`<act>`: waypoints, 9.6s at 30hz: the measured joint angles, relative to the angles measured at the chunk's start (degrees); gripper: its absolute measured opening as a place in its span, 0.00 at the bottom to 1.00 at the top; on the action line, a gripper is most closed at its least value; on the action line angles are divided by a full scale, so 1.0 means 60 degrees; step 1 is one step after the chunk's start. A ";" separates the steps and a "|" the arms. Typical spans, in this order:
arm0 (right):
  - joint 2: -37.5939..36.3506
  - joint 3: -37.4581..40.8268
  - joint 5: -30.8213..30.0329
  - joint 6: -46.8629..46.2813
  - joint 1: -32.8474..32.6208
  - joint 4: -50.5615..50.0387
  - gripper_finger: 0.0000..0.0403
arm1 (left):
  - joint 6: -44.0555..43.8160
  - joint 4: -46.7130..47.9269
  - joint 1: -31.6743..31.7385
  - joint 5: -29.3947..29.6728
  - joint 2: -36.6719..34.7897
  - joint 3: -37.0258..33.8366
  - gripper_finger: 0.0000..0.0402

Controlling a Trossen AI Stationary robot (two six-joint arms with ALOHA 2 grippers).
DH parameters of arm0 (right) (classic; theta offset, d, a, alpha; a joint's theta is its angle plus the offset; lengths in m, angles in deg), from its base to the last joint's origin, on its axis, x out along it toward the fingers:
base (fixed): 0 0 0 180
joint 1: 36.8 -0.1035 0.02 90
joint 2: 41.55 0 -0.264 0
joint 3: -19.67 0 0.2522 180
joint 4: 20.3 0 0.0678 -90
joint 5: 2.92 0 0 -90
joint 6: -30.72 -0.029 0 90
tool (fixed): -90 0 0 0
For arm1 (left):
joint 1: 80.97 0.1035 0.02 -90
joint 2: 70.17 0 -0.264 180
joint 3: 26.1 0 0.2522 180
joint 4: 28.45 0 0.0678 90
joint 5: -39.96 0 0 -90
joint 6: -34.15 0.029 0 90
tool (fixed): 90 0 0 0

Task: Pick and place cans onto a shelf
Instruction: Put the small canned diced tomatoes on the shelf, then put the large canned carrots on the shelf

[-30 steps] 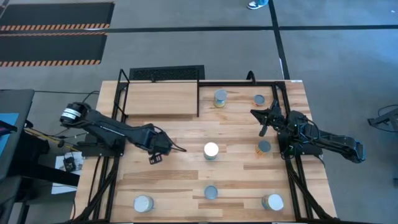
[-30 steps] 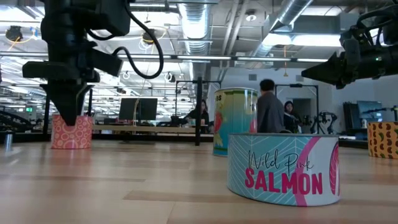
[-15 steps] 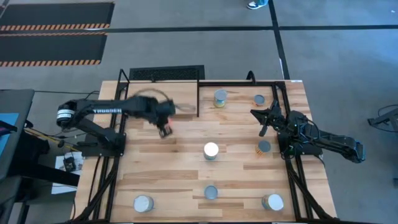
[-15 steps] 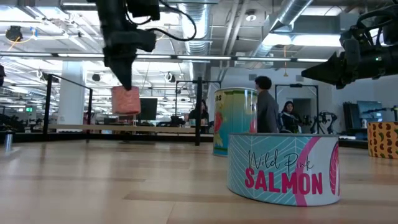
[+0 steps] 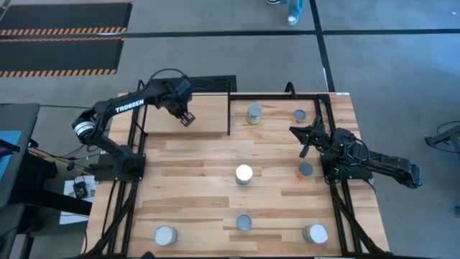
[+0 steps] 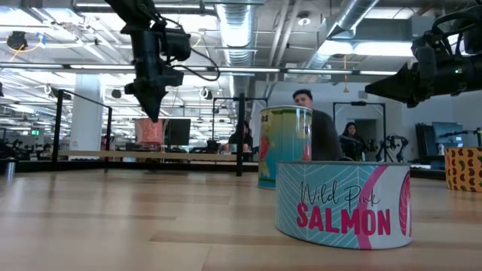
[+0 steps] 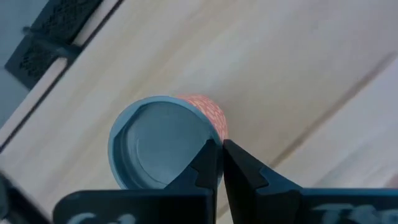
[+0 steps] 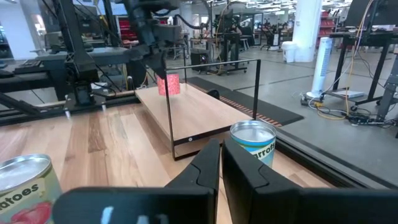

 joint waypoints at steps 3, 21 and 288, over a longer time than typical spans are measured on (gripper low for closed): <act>0.0000 0.0001 0.0001 0.0000 0.0000 0.0000 0.11 | 0.0251 0.0272 0.0407 0.0017 0.0066 -0.0003 0.00; 0.0000 0.0000 0.0001 0.0000 0.0000 -0.0003 0.11 | 0.0889 -0.0641 0.2365 0.0261 0.0177 -0.0007 0.00; 2.0202 -1.7958 0.0910 0.3802 -0.3709 -0.6510 0.01 | 0.1293 -1.6217 -0.5107 -0.0532 -0.6212 -0.9726 0.00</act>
